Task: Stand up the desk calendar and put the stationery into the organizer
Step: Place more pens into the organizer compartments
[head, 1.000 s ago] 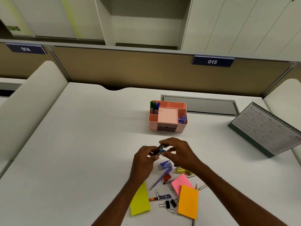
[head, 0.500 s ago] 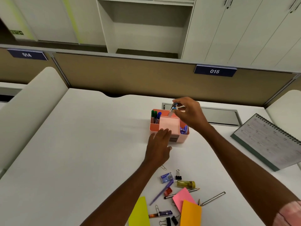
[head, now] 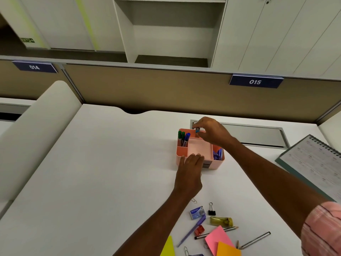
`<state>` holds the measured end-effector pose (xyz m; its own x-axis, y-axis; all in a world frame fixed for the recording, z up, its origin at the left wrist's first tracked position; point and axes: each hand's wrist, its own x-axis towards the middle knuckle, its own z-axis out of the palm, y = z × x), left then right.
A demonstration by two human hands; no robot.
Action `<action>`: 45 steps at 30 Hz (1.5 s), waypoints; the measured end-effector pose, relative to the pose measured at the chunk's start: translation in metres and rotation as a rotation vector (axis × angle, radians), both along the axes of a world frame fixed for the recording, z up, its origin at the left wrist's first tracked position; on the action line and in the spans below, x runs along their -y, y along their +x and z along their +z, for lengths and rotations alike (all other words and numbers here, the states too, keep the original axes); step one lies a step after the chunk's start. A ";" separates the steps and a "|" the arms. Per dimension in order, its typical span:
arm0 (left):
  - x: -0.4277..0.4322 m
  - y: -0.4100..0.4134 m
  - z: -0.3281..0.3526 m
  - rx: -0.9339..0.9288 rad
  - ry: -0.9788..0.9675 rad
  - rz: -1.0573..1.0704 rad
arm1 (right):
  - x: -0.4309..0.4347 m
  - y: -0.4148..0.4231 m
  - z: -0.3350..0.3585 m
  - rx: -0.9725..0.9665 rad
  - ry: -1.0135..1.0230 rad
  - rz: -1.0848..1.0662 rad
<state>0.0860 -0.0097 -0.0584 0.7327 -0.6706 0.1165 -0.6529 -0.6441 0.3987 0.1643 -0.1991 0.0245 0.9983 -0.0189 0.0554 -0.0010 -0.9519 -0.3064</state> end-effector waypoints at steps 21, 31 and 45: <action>0.000 -0.002 -0.003 -0.014 0.032 -0.002 | -0.003 0.024 0.006 -0.241 -0.589 0.293; -0.001 0.001 0.001 -0.022 0.041 -0.007 | -0.010 0.024 0.010 -0.362 -0.578 0.260; -0.006 0.000 0.012 -0.069 0.080 -0.042 | -0.012 -0.044 0.011 -0.130 -0.204 0.074</action>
